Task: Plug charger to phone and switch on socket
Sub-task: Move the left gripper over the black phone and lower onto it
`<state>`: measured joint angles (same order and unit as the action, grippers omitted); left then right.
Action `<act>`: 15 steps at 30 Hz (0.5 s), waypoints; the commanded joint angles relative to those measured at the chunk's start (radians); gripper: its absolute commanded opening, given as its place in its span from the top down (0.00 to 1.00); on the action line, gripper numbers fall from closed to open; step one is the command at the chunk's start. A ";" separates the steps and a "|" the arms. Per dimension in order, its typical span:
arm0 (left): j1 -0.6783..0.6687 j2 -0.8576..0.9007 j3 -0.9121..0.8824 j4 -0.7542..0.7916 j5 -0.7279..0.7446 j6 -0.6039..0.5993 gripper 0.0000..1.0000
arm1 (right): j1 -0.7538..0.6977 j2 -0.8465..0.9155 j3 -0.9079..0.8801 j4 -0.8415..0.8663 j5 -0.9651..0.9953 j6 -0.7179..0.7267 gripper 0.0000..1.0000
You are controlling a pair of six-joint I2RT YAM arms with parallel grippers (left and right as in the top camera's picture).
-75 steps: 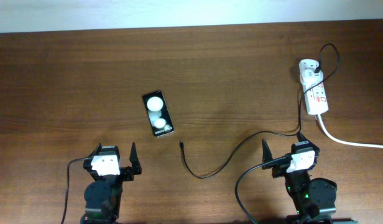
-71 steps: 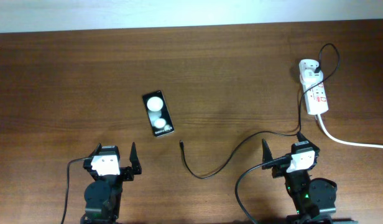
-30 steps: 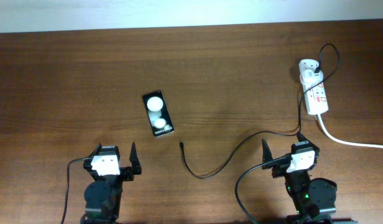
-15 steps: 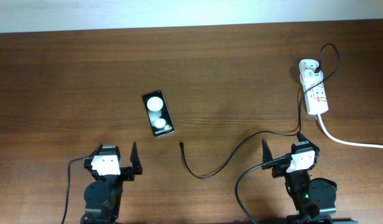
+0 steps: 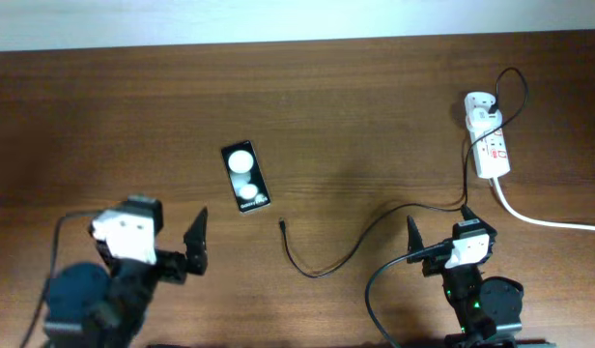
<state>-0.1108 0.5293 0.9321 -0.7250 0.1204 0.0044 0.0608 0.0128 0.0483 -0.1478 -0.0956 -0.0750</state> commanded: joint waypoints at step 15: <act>-0.004 0.827 0.536 -0.379 0.128 0.079 1.00 | 0.006 -0.009 -0.009 0.002 0.002 0.004 0.01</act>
<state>-0.1108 1.2873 1.4517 -1.0935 0.2237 0.0685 0.0608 0.0120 0.0483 -0.1482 -0.0956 -0.0757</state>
